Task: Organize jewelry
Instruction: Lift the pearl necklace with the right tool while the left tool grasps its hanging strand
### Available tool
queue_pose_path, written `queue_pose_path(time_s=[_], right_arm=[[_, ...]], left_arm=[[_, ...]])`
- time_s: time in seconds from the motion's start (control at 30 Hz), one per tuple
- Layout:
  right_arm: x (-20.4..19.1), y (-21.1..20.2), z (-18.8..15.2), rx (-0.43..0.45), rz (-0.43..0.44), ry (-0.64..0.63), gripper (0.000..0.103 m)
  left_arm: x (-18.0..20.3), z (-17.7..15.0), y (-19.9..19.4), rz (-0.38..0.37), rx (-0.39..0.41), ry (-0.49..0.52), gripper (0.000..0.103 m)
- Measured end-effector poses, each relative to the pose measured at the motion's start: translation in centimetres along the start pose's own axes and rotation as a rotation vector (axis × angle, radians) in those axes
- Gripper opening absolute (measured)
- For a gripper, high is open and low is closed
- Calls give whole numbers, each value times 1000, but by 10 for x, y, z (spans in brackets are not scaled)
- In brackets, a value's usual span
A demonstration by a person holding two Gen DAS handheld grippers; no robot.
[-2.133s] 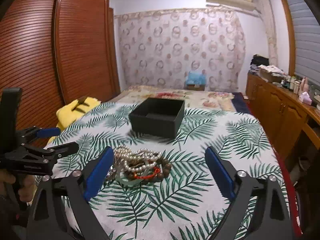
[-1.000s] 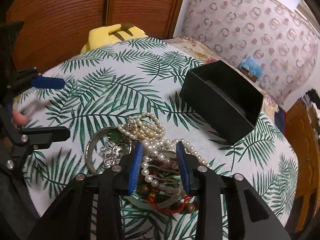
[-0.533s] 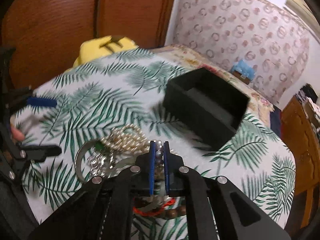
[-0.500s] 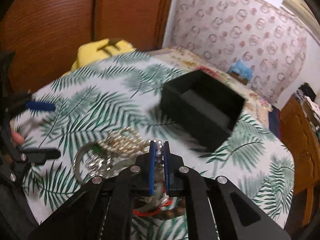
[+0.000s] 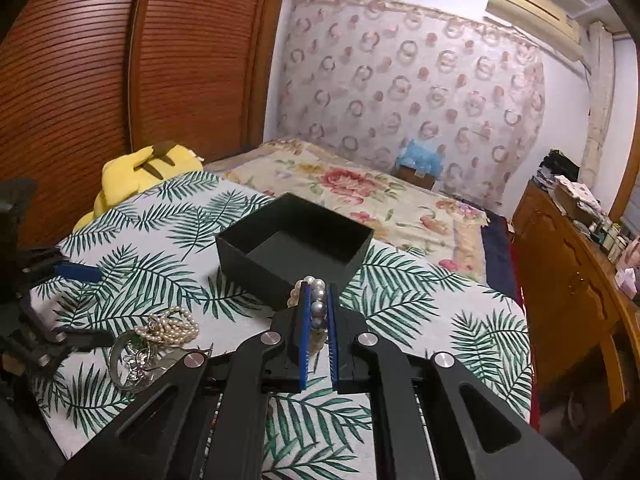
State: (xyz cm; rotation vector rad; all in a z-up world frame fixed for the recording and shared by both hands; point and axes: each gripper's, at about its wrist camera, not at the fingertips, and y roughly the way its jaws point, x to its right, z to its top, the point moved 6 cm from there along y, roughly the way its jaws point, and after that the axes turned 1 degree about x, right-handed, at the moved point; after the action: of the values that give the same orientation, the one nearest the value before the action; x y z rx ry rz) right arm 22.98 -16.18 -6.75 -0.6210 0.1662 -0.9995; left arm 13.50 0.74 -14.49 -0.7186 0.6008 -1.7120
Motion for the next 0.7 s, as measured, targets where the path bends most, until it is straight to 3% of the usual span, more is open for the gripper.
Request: queue_pose_path(time_s=[0.03,0.1,0.3,0.47,0.7], right_arm=[[1,-2,0,3,0,0,9],[0,-4,0,5,2,-4,9],[-6,-6,-4,5,15,-15,9],[-10,-3,-9,-2,22,-14,9],[-12,0,-14,-4,27,0,9]], left_arm=[[1,5,5,-17,-12,5,82],[2,10,12,-43,-28,9,66],[5,30,40,-106,-109,52,44],[5,38,60,-129,-182,86,38],[6,38,73,-86,-245,188,33]])
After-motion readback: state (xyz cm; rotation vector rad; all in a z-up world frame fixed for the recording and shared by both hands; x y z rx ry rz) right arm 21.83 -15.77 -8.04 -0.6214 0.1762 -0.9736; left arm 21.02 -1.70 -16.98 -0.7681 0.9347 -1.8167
